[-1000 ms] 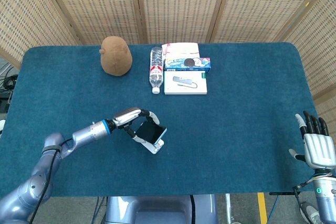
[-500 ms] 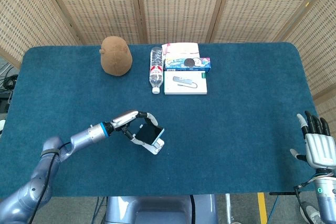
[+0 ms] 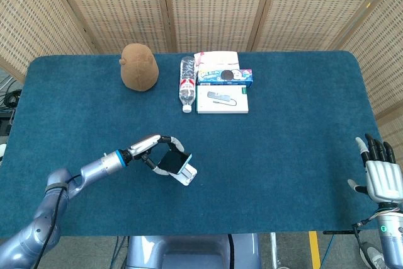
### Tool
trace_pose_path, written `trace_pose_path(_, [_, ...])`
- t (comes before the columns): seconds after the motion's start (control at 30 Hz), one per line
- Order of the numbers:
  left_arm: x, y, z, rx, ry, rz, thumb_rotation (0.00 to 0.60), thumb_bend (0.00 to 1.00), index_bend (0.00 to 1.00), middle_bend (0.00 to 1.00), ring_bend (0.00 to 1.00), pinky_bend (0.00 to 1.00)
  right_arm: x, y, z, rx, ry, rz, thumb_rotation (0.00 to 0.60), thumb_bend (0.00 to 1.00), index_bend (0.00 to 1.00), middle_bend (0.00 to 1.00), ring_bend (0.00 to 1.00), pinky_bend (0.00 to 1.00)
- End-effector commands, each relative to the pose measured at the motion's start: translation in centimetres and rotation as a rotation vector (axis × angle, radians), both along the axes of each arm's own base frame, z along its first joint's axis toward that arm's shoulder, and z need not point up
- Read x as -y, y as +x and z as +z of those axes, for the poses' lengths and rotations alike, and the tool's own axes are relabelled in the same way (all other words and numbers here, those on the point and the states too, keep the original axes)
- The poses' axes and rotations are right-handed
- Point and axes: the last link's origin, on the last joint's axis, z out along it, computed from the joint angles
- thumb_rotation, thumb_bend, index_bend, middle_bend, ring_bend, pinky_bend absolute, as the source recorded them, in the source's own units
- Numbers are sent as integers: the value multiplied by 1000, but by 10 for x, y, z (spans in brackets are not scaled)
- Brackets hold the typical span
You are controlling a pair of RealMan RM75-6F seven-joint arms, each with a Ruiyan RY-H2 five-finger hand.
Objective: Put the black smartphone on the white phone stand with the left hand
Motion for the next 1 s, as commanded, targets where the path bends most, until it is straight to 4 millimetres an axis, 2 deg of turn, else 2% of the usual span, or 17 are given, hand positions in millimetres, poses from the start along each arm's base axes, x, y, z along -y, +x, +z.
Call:
trace_pose_path(0.03, [0, 0, -1, -4, 2, 1, 600, 67, 457, 405, 485, 392, 0, 0, -1, 1, 2, 0, 600, 0, 0, 0, 0, 0])
trace_pose_path(0.5, [-1, -2, -4, -9, -1, 24, 600, 60, 457, 398, 483, 392, 0, 3, -2, 6, 5, 4, 600, 0, 0, 0, 0, 0])
trace_pose_path(0.8, [-2, -3, -8, -22, -3, 41, 600, 41, 456, 358, 427, 392, 1, 2, -2, 5, 5, 0, 600, 0, 0, 0, 0, 0])
trace_pose_path(1.0, [-2, -3, -7, -11, 7, 47, 600, 43, 452, 241, 343, 392, 1, 1, -3, 3, 5, -7, 600, 0, 0, 0, 0, 0])
